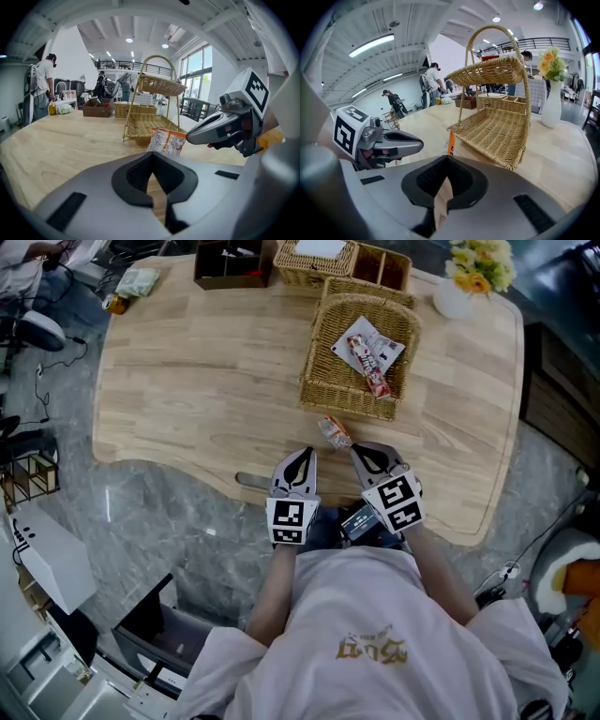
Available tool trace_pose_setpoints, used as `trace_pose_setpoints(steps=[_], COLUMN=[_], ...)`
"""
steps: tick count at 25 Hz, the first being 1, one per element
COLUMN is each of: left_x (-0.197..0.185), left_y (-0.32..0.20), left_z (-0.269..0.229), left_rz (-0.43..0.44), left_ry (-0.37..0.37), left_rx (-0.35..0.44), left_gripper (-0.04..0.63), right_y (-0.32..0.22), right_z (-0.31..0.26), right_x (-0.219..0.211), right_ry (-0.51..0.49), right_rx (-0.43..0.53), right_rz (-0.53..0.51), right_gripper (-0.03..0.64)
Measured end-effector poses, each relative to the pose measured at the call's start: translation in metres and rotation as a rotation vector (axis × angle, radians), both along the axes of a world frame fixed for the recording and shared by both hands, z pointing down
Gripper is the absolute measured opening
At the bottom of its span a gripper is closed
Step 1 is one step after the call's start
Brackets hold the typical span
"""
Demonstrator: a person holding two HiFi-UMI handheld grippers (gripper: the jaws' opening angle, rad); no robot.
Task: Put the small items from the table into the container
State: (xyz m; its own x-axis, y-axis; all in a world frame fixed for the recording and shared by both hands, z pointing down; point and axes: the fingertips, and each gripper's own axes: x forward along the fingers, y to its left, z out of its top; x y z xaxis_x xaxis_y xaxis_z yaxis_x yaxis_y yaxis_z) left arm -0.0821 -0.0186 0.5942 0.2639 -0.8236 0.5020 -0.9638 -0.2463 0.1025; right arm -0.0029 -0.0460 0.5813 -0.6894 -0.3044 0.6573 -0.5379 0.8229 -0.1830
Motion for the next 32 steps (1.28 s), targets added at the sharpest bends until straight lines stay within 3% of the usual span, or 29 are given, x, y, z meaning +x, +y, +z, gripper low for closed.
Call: trace_pose_setpoints(steps=[16, 32], left_x=[0.006, -0.004], left_y=[-0.003, -0.019], left_z=[-0.029, -0.094], left_rz=[0.009, 0.02], left_ry=[-0.015, -0.033], left_rx=[0.042, 0.184], left_gripper=[-0.006, -0.006], right_y=[0.007, 0.001], right_z=[-0.039, -0.096], right_x=[0.017, 0.016], right_ry=[-0.051, -0.131], right_rx=[0.06, 0.137], right_rz=[0.023, 0.047], right_gripper=[0.017, 0.017])
